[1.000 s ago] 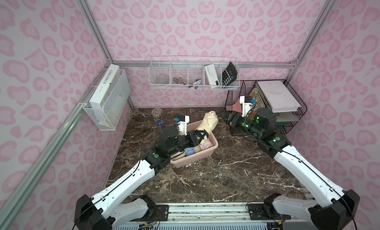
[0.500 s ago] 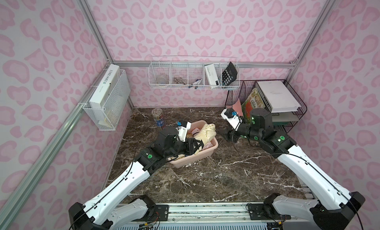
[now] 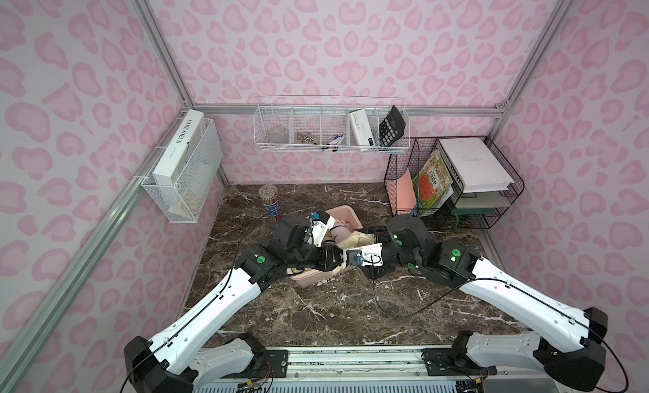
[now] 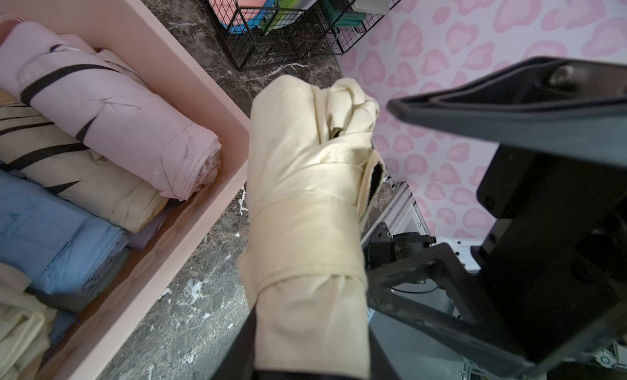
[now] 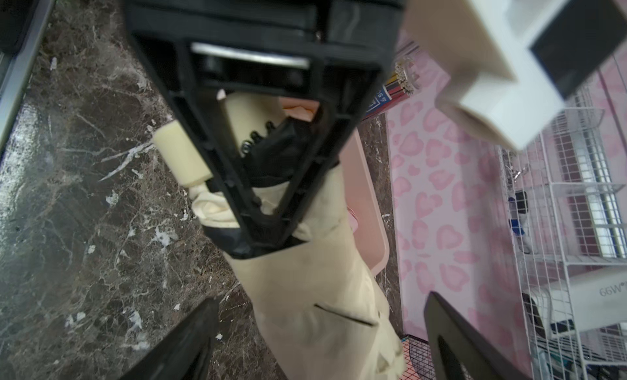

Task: Put the umbrella into the storage box
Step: Pick up the umbrella from the center of the board.

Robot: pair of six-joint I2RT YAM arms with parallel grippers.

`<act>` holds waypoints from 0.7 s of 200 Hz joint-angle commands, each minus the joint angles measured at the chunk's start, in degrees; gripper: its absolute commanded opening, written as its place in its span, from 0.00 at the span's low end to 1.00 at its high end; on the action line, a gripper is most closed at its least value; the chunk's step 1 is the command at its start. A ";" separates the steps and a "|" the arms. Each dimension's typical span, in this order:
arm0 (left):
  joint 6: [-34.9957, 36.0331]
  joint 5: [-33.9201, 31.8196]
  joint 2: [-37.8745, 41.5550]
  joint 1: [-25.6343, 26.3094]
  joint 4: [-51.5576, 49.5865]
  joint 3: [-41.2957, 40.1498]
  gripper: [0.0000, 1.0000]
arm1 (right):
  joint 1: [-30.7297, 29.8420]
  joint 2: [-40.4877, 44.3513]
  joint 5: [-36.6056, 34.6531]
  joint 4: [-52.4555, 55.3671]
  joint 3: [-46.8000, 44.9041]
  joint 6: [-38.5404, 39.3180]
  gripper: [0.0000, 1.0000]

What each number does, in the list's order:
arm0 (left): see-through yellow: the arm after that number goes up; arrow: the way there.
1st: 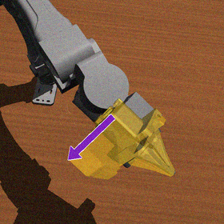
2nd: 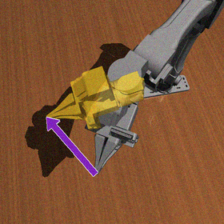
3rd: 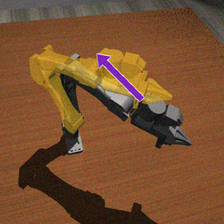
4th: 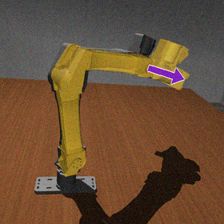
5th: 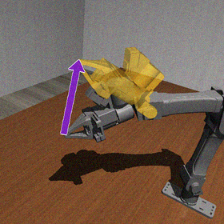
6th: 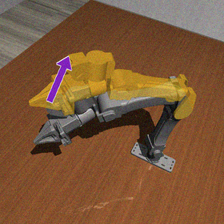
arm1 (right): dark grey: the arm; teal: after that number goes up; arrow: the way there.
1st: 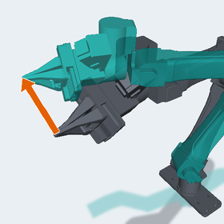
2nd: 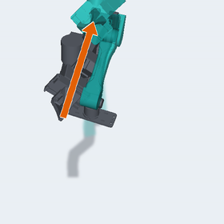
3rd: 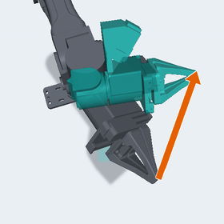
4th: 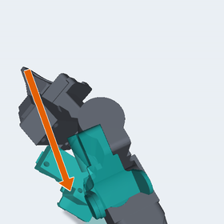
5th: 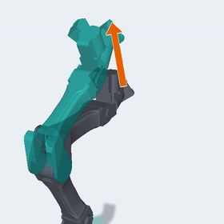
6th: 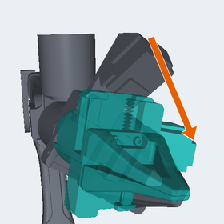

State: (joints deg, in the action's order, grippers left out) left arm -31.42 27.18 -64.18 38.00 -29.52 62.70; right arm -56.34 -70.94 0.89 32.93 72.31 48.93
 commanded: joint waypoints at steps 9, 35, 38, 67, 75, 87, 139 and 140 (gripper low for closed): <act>2.57 4.43 -0.83 -0.03 -1.54 2.03 0.06 | -0.64 -1.69 -2.24 2.10 1.15 3.81 0.85; 3.42 5.56 -0.86 -0.01 -2.46 2.02 0.06 | -0.71 -2.75 -2.74 2.64 1.59 4.40 0.80; 3.46 5.59 -0.86 -0.02 -2.47 2.02 0.06 | -0.77 -2.84 -2.78 2.74 1.59 4.44 0.79; 3.78 6.43 -0.68 -0.03 -2.62 1.85 0.06 | -0.93 -3.89 -3.11 3.55 2.12 4.79 0.70; 3.82 6.53 -0.68 -0.03 -2.56 1.87 0.06 | -1.04 -4.04 -3.03 3.56 2.14 4.78 0.68; 3.73 6.91 -0.82 0.00 -2.54 1.86 0.06 | -1.29 -4.39 -2.79 3.46 2.13 4.86 0.66; 3.81 7.80 -0.59 0.02 -3.11 1.57 0.05 | -2.04 -5.33 -2.12 3.69 1.36 5.07 0.64; 3.82 7.80 -0.59 0.04 -3.10 1.61 0.05 | -2.03 -5.34 -2.16 3.66 1.39 5.06 0.63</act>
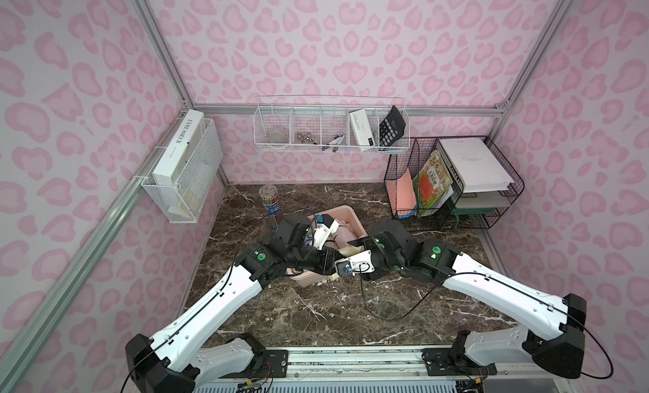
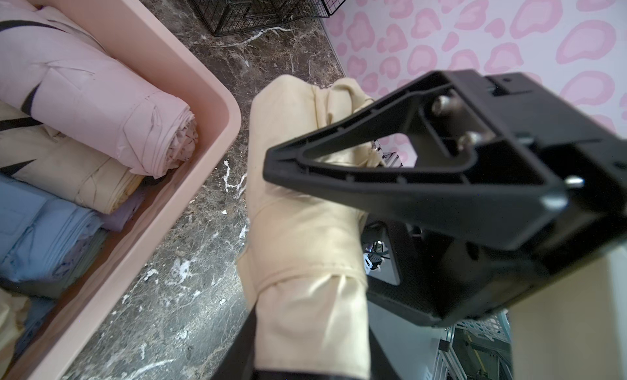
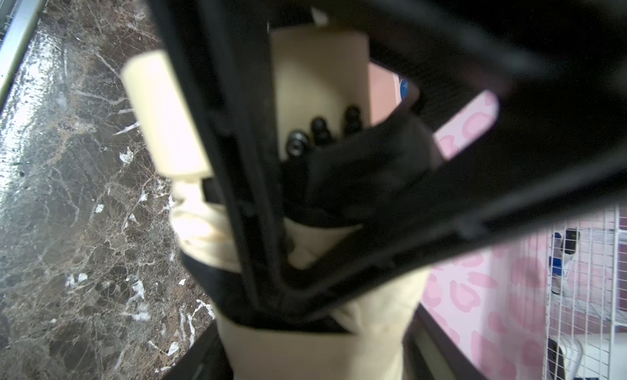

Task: Put the umbrella into the storage box
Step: Pick up the umbrella from the center of the board.

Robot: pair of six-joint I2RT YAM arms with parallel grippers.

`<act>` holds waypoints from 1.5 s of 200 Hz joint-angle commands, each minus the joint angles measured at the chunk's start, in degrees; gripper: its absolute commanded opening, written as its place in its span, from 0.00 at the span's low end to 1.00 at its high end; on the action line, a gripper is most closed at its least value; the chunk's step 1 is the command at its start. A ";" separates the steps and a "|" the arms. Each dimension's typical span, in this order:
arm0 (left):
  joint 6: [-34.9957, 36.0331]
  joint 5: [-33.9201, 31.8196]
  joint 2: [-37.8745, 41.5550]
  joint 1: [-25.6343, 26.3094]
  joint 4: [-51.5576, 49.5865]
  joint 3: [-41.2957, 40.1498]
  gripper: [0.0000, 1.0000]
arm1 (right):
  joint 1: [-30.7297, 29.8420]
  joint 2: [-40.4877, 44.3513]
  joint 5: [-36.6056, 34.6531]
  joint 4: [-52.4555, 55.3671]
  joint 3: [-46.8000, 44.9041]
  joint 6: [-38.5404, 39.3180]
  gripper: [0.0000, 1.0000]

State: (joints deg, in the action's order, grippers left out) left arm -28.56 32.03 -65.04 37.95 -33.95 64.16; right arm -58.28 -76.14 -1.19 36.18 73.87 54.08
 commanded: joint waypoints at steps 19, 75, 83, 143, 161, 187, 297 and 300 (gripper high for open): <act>1.05 3.42 0.56 0.07 1.42 -0.09 0.05 | -0.09 -0.31 0.04 0.51 -0.39 -0.28 0.62; 0.87 5.50 1.75 0.01 3.71 -1.72 0.05 | -0.12 -0.24 1.36 0.50 -0.38 -1.42 0.48; 0.78 5.74 1.87 0.01 4.34 -2.01 0.05 | -0.12 -0.08 1.77 0.28 -0.62 -1.73 0.46; 1.54 3.50 2.06 0.00 5.10 -2.24 0.11 | -0.16 0.79 5.65 -2.76 -1.80 -4.84 0.34; 1.51 2.96 2.53 -0.07 5.63 -2.92 0.13 | -0.16 0.55 7.32 -3.36 -1.79 -6.49 0.30; 1.22 2.29 3.73 -0.07 6.57 -4.00 0.18 | -0.17 0.29 8.05 -3.75 -1.75 -7.41 0.25; -0.83 -16.87 14.55 -0.29 9.40 -10.42 0.85 | -0.04 2.37 9.95 -9.42 -6.24 -17.52 0.20; -0.90 -17.68 14.97 -0.25 9.35 -10.61 0.85 | 0.04 2.47 10.12 -9.66 -6.47 -17.80 0.20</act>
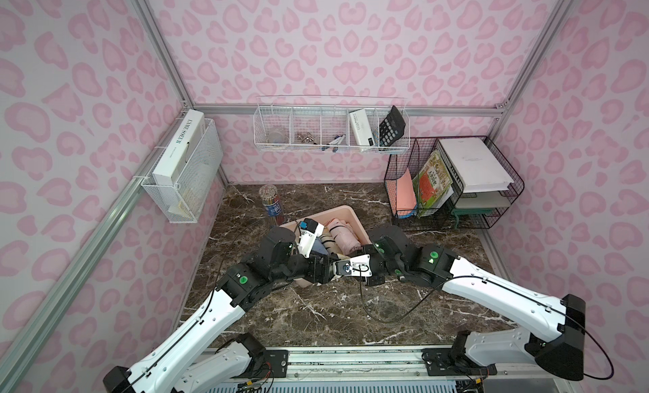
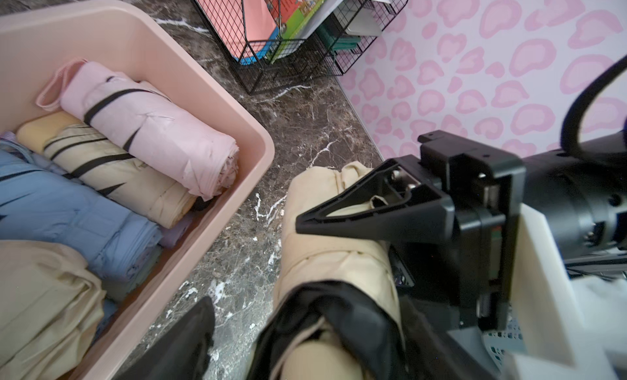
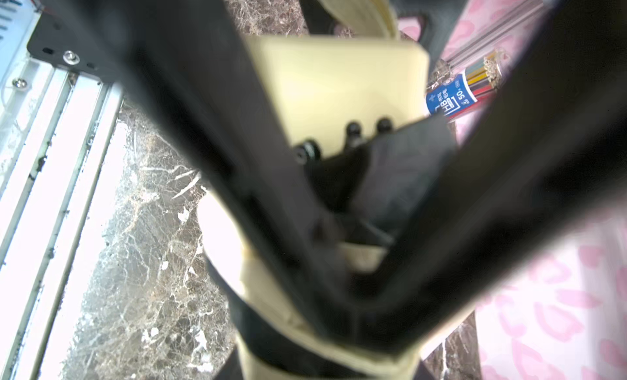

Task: Put the umbrella into the storage box
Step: Pick up the umbrella from the center of the board.

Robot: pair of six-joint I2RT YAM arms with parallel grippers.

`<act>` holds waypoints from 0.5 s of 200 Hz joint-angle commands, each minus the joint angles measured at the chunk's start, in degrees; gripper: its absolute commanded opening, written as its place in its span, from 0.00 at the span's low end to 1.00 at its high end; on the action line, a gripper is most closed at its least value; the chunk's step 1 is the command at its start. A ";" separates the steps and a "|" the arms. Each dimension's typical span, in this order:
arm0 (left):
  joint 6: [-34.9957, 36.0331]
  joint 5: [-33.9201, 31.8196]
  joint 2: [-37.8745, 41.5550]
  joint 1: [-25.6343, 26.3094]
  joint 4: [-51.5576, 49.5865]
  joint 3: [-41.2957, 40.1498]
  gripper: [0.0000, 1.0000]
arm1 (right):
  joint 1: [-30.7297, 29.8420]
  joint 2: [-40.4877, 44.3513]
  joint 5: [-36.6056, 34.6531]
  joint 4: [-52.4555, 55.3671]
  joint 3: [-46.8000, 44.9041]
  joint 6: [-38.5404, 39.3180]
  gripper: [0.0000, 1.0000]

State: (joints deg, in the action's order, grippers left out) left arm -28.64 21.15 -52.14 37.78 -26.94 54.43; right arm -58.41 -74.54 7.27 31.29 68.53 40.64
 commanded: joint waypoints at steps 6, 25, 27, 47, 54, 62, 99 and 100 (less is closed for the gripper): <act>-1.01 -8.61 2.88 -0.07 2.31 -1.20 0.85 | 0.22 1.10 1.88 -5.18 -1.60 -4.78 0.20; -2.23 -17.53 5.63 -0.14 0.82 -2.05 0.86 | 0.92 1.89 3.00 -7.15 -3.60 -6.31 0.19; -2.43 -18.99 5.95 -0.16 0.44 -2.09 0.86 | 1.11 1.93 3.19 -7.37 -3.83 -6.55 0.19; -6.46 -35.09 8.89 -0.12 -5.81 -1.54 0.85 | 2.58 2.64 5.16 -10.19 -5.86 -9.94 0.19; -7.94 -39.85 10.06 -0.14 -7.75 -1.58 0.85 | 3.03 2.70 5.63 -11.60 -6.04 -12.33 0.18; -8.59 -43.70 11.51 -0.16 -8.56 -2.08 0.85 | 3.45 2.52 6.29 -13.01 -5.85 -15.33 0.16; -14.07 -52.02 17.22 -0.14 -11.90 -4.55 0.85 | 3.88 0.12 6.05 -17.79 -4.09 -28.63 0.10; -14.25 -52.10 17.28 -0.15 -12.04 -4.62 0.85 | 3.90 0.07 6.03 -17.91 -4.01 -29.01 0.10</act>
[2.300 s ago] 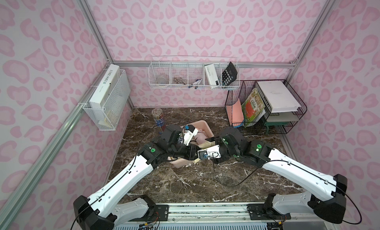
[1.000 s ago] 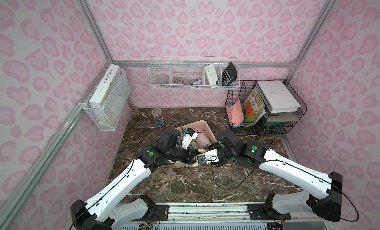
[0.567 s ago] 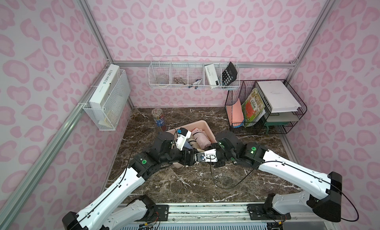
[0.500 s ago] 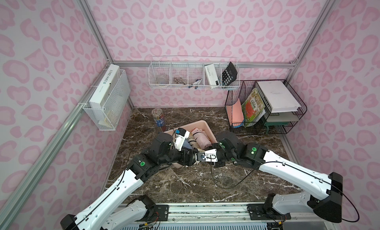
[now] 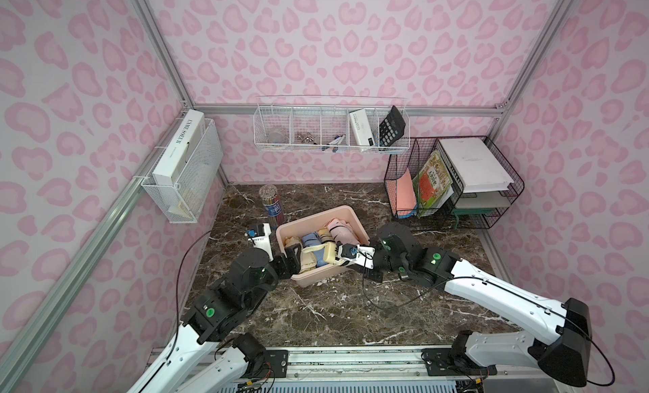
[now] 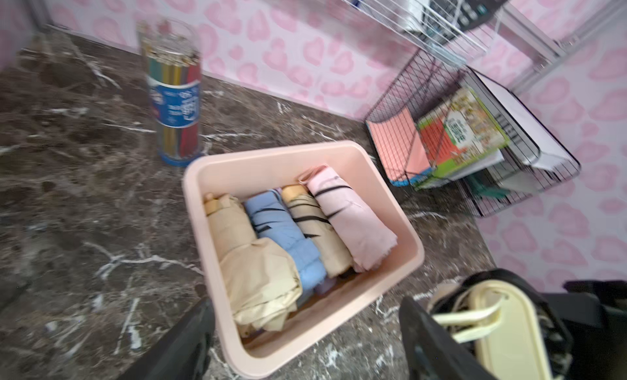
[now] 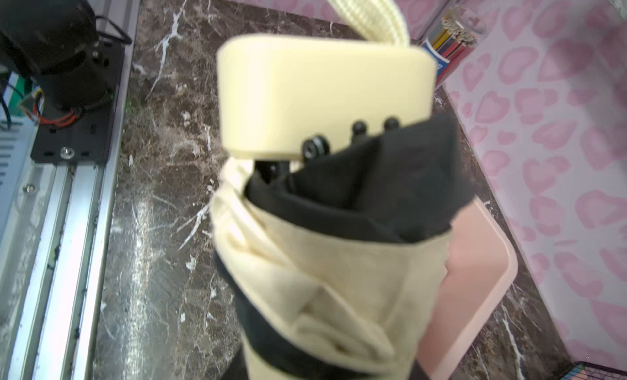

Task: Put the umbrella into the storage box
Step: Pick up the umbrella from the center of the board, then place the umbrella in the storage box.

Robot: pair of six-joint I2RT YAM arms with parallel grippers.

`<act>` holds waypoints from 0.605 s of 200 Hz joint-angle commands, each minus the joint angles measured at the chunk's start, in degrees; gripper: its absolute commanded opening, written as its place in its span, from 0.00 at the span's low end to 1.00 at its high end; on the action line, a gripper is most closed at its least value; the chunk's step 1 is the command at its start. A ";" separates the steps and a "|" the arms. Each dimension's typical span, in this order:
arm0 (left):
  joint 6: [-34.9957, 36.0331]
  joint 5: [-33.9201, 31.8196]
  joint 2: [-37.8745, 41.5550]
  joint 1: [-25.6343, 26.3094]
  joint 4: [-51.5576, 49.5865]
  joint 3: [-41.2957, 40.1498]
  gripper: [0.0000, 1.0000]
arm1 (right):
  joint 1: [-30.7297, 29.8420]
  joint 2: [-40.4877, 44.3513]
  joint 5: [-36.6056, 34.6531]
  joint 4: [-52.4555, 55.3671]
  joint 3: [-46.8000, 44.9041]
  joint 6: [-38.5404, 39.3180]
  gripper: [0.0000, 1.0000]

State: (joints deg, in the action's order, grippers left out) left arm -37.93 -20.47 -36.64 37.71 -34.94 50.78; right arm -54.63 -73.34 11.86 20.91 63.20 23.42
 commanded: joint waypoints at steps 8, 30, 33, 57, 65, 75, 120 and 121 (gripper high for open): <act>-6.50 -11.70 2.26 -0.09 -5.57 -1.12 0.84 | 0.09 -1.91 1.13 -8.01 1.91 -14.31 0.09; -9.77 -13.90 2.83 -0.05 -9.42 -1.22 0.84 | 0.03 -4.80 -0.32 -7.71 4.87 -20.79 0.06; -10.05 -14.06 2.87 -0.08 -9.76 -1.22 0.84 | 0.05 -5.32 -0.57 -7.46 5.50 -21.59 0.06; -11.28 -14.83 2.73 -0.09 -11.49 -1.03 0.84 | -0.46 -9.89 -1.44 -4.50 10.97 -26.09 0.06; -11.68 -15.03 2.63 -0.07 -11.85 -0.96 0.83 | -0.71 -11.31 -1.69 -3.50 12.58 -27.23 0.07; -12.04 -15.21 2.32 -0.05 -12.38 -0.95 0.83 | -1.09 -13.07 -2.53 -2.21 14.22 -28.72 0.07; -12.69 -14.97 1.36 -0.07 -12.52 -1.14 0.83 | -1.23 -22.13 -5.05 6.18 25.26 -35.50 0.12; -12.69 -14.96 1.29 -0.04 -12.52 -1.13 0.83 | -1.21 -22.34 -5.07 6.44 25.46 -35.57 0.12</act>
State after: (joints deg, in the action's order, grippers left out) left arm -49.65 -34.68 -34.85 37.71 -46.89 49.60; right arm -55.86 -92.33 8.56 22.90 84.29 -6.90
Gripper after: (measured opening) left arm 0.835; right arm 0.326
